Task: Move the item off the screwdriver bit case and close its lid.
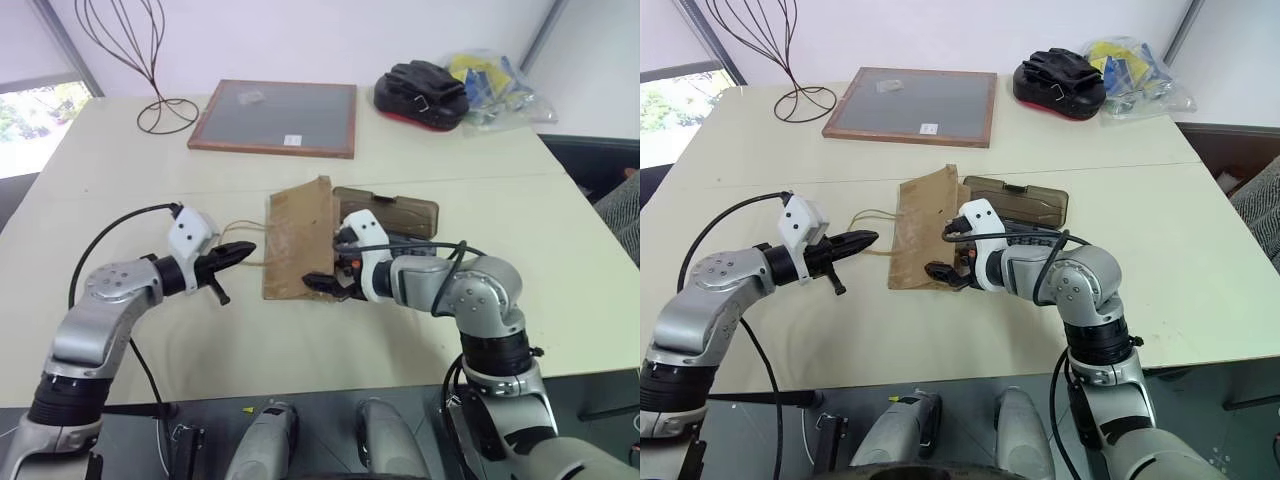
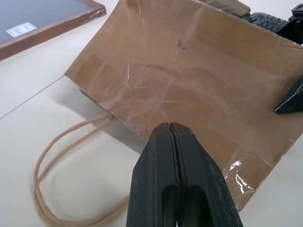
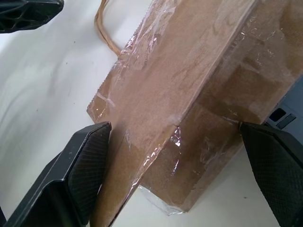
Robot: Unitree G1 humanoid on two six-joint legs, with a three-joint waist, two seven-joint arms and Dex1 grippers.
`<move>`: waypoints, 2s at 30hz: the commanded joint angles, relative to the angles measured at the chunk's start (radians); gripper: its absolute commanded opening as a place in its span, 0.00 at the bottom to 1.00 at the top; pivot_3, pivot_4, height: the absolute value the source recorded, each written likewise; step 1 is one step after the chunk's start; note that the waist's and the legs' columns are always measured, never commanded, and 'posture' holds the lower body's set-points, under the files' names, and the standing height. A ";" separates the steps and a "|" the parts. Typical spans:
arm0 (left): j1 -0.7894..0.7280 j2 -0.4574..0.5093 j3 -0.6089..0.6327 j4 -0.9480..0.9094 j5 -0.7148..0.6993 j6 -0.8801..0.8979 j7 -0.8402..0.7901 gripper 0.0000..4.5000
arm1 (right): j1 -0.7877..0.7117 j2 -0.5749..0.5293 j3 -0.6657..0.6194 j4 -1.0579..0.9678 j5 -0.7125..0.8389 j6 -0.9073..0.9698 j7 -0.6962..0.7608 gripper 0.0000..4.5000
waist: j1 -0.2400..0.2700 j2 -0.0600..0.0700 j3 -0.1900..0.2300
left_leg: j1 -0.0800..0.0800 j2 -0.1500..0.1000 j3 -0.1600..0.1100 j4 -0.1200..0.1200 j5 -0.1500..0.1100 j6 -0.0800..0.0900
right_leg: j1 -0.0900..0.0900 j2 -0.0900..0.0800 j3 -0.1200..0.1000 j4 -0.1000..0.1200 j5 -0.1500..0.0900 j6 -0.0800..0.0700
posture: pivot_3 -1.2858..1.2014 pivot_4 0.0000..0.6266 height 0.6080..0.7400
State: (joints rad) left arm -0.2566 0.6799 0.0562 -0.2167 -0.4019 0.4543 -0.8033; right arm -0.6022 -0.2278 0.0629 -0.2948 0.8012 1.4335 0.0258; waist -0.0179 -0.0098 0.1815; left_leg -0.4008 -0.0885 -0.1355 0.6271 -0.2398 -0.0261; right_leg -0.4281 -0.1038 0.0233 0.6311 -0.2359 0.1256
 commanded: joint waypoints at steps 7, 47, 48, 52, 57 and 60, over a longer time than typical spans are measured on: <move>-0.036 -0.016 0.001 0.011 0.012 -0.034 -0.006 0.00 | -0.022 -0.001 -0.029 -0.058 -0.055 -0.021 0.042 0.82 | 0.000 0.000 0.000 | 0.000 0.000 0.000 0.000 0.000 0.000 | 0.000 0.000 0.000 0.000 0.000 0.000 | 0.52 0.24 0.95; -0.050 -0.047 -0.007 0.011 0.029 -0.033 -0.014 0.00 | -0.029 0.010 -0.029 -0.079 -0.142 -0.015 0.154 0.02 | 0.000 0.000 0.000 | 0.000 0.000 0.000 0.000 0.000 0.000 | 0.000 0.000 0.000 0.000 0.000 0.000 | 0.52 0.24 0.95; -0.050 -0.047 -0.007 0.012 0.029 -0.032 -0.014 0.00 | -0.037 0.005 -0.033 -0.079 -0.145 -0.017 0.155 0.02 | 0.000 0.000 0.000 | 0.000 0.000 0.000 0.000 0.000 0.000 | 0.000 0.000 0.000 0.000 0.000 0.000 | 0.52 0.24 0.95; -0.053 -0.048 -0.008 0.015 0.030 -0.033 -0.014 0.00 | -0.075 -0.003 -0.069 -0.064 -0.159 -0.035 0.159 0.02 | 0.000 0.000 0.000 | 0.000 0.000 0.000 0.000 0.000 0.000 | 0.000 0.000 0.000 0.000 0.000 0.000 | 0.52 0.24 0.95; -0.055 -0.051 -0.011 0.019 0.031 -0.035 -0.013 0.00 | -0.247 -0.073 -0.267 0.094 -0.241 -0.161 0.095 0.02 | 0.001 0.000 0.000 | 0.000 0.000 0.000 0.000 0.000 0.000 | 0.000 0.000 0.000 0.000 0.000 0.000 | 0.52 0.24 0.95; -0.060 -0.056 -0.016 0.027 0.034 -0.041 -0.013 0.00 | -0.318 -0.156 -0.412 0.220 -0.300 -0.257 0.028 0.02 | 0.013 0.000 0.000 | -0.001 -0.001 0.000 0.001 0.000 -0.001 | 0.000 0.000 0.000 0.000 0.000 0.000 | 0.52 0.24 0.95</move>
State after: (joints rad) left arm -0.2983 0.6238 0.0320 -0.1760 -0.3737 0.4307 -0.8211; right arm -0.9001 -0.3560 -0.2590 -0.1017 0.5334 1.2414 0.0876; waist -0.0048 -0.0097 0.1816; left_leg -0.4029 -0.0900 -0.1358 0.6278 -0.2394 -0.0269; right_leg -0.4284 -0.1040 0.0226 0.6303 -0.2357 0.1255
